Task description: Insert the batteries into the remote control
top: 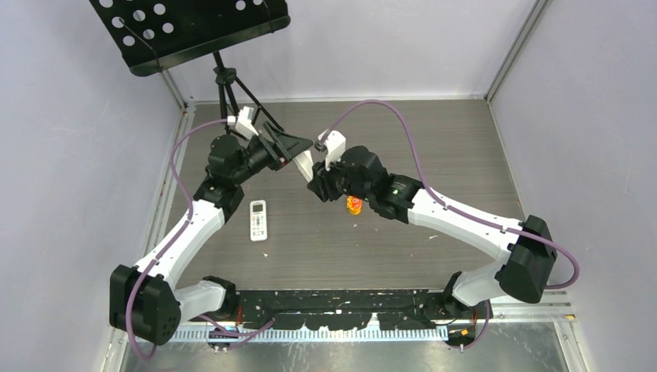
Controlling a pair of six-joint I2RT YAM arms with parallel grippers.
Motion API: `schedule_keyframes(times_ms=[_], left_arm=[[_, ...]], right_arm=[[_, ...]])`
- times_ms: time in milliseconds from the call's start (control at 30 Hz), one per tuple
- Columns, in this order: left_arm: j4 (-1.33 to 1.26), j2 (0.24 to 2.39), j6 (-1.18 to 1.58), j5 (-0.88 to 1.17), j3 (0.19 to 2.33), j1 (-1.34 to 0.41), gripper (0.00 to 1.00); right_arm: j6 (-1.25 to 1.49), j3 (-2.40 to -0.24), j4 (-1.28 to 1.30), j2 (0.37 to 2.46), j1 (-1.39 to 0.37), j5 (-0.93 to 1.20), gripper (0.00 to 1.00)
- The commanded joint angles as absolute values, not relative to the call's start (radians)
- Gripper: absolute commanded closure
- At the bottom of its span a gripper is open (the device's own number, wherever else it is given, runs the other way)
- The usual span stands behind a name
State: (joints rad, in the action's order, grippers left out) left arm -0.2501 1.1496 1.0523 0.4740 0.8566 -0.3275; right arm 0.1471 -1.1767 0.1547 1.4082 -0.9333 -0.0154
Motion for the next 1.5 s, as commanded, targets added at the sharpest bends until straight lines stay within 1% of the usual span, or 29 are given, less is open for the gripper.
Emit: schedule_keyframes(times_ms=[0, 167, 267, 400, 433, 533, 600, 633, 667, 700, 767, 800, 833, 900, 1000, 1033, 1100, 1167, 1233, 1333, 1467], left_arm=[[-0.242, 1.116, 1.133, 0.430, 0.808, -0.335, 0.35], [-0.227, 1.080, 1.125, 0.403, 0.770, -0.341, 0.34], [-0.225, 1.080, 1.110, 0.403, 0.772, -0.342, 0.44], [-0.240, 1.096, 1.100, 0.413, 0.778, -0.342, 0.47], [-0.249, 1.102, 1.101, 0.419, 0.778, -0.342, 0.50], [-0.267, 1.126, 1.099, 0.449, 0.778, -0.342, 0.69], [-0.279, 1.140, 1.091, 0.465, 0.778, -0.342, 0.85], [-0.288, 1.146, 1.080, 0.475, 0.780, -0.342, 0.92], [-0.292, 1.152, 1.063, 0.487, 0.783, -0.342, 0.98], [-0.289, 1.157, 1.032, 0.499, 0.792, -0.341, 1.00], [-0.246, 1.163, 0.950, 0.506, 0.819, -0.341, 1.00], [-0.208, 1.166, 0.902, 0.504, 0.837, -0.341, 1.00], [-0.173, 1.167, 0.852, 0.495, 0.852, -0.340, 1.00], [-0.091, 1.160, 0.769, 0.444, 0.872, -0.338, 1.00], [0.009, 1.150, 0.686, 0.341, 0.875, -0.332, 1.00], [0.036, 1.146, 0.674, 0.306, 0.870, -0.331, 1.00], [0.054, 1.140, 0.663, 0.272, 0.857, -0.328, 1.00], [0.034, 1.137, 0.656, 0.293, 0.838, -0.328, 1.00], [0.007, 1.137, 0.650, 0.339, 0.820, -0.328, 1.00], [-0.068, 1.144, 0.638, 0.423, 0.798, -0.328, 1.00], [-0.176, 1.157, 0.625, 0.557, 0.765, -0.328, 1.00]], right_arm=[[0.164, -1.255, 0.100, 1.418, -0.932, -0.143, 1.00], [0.212, -1.256, 0.083, 1.437, -0.932, -0.145, 1.00], [0.230, -1.257, 0.083, 1.438, -0.932, -0.118, 1.00], [0.243, -1.263, 0.097, 1.442, -0.933, -0.093, 1.00], [0.248, -1.264, 0.099, 1.445, -0.933, -0.089, 1.00], [0.275, -1.267, 0.096, 1.452, -0.933, -0.075, 1.00], [0.293, -1.278, 0.104, 1.459, -0.931, -0.068, 0.99], [0.307, -1.289, 0.117, 1.465, -0.931, -0.061, 0.97], [0.319, -1.299, 0.133, 1.470, -0.932, -0.057, 0.91], [0.332, -1.311, 0.157, 1.474, -0.930, -0.055, 0.73], [0.362, -1.330, 0.202, 1.475, -0.920, -0.042, 0.35], [0.382, -1.334, 0.218, 1.469, -0.910, -0.021, 0.26], [0.404, -1.335, 0.236, 1.456, -0.896, 0.006, 0.22], [0.460, -1.331, 0.273, 1.426, -0.864, 0.057, 0.21], [0.536, -1.299, 0.345, 1.368, -0.820, 0.045, 0.22], [0.553, -1.286, 0.374, 1.349, -0.810, 0.022, 0.24], [0.601, -1.259, 0.456, 1.325, -0.793, -0.093, 0.31], [0.649, -1.222, 0.518, 1.315, -0.756, -0.177, 0.38], [0.692, -1.191, 0.562, 1.322, -0.714, -0.240, 0.44], [0.759, -1.152, 0.599, 1.351, -0.626, -0.295, 0.44], [0.811, -1.110, 0.594, 1.402, -0.538, -0.326, 0.41]])
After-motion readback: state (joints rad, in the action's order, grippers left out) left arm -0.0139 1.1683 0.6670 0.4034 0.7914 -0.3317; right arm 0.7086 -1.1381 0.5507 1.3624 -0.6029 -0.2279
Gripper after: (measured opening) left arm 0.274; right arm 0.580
